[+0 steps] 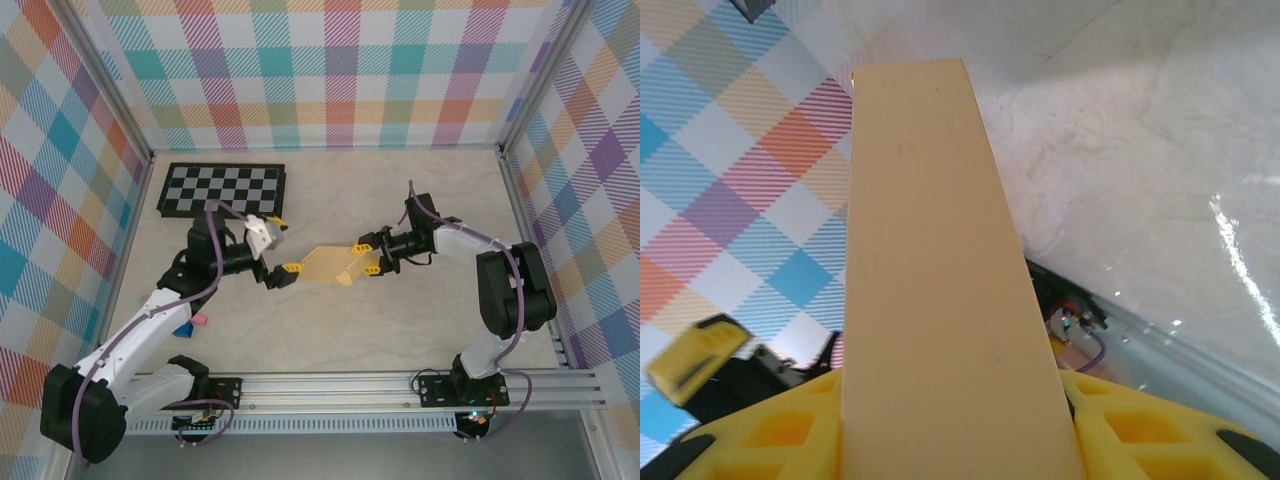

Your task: Fold the paper box

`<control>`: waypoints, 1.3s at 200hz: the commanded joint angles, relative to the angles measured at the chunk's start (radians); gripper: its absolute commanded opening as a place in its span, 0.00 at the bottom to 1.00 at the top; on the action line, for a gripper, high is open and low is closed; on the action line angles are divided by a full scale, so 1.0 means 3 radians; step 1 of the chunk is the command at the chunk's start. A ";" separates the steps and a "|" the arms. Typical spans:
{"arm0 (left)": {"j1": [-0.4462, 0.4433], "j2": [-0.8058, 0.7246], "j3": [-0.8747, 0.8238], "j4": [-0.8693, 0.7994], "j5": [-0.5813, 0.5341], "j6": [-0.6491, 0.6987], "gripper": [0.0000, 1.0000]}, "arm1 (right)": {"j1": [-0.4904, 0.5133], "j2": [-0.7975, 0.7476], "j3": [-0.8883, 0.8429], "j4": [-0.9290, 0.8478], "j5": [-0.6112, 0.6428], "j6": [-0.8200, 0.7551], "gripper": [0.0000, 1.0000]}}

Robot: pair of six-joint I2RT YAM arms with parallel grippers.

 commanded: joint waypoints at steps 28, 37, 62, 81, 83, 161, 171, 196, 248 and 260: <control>-0.0524 0.0370 0.0404 -0.0582 -0.0363 0.1512 1.00 | -0.0100 -0.0225 0.0075 -0.0250 -0.0045 0.0526 0.37; -0.0599 0.0479 0.0463 -0.0620 -0.0434 0.1592 1.00 | -0.0106 -0.0240 0.0048 -0.0207 -0.0016 0.0589 0.37; -0.0791 0.0662 0.0386 -0.0319 -0.0670 0.1579 1.00 | -0.0106 -0.0270 -0.0023 -0.0067 0.0044 0.0753 0.36; -0.0908 0.0805 0.0369 -0.0165 -0.0828 0.1560 1.00 | -0.0104 -0.0293 -0.0023 -0.0038 0.0059 0.0793 0.36; -0.0918 0.0821 0.0362 -0.0129 -0.0850 0.1544 1.00 | -0.0105 -0.0294 -0.0021 -0.0039 0.0060 0.0796 0.36; -0.1091 0.1099 0.0250 0.0505 -0.1100 0.1229 0.81 | -0.0105 -0.0336 -0.0112 0.0105 0.0114 0.0997 0.36; -0.1101 0.1109 0.0256 0.0489 -0.1108 0.1234 0.79 | -0.0100 -0.0348 -0.0129 0.0133 0.0127 0.1030 0.36; -0.1114 0.1154 0.0264 0.0476 -0.1115 0.1264 0.78 | -0.0097 -0.0357 -0.0178 0.0200 0.0163 0.1116 0.36; -0.1121 0.1246 0.0205 0.0609 -0.1213 0.1319 0.77 | -0.0096 -0.0373 -0.0214 0.0249 0.0174 0.1172 0.36; -0.1122 0.1273 0.0195 0.0653 -0.1255 0.1332 0.70 | -0.0096 -0.0377 -0.0215 0.0251 0.0168 0.1173 0.36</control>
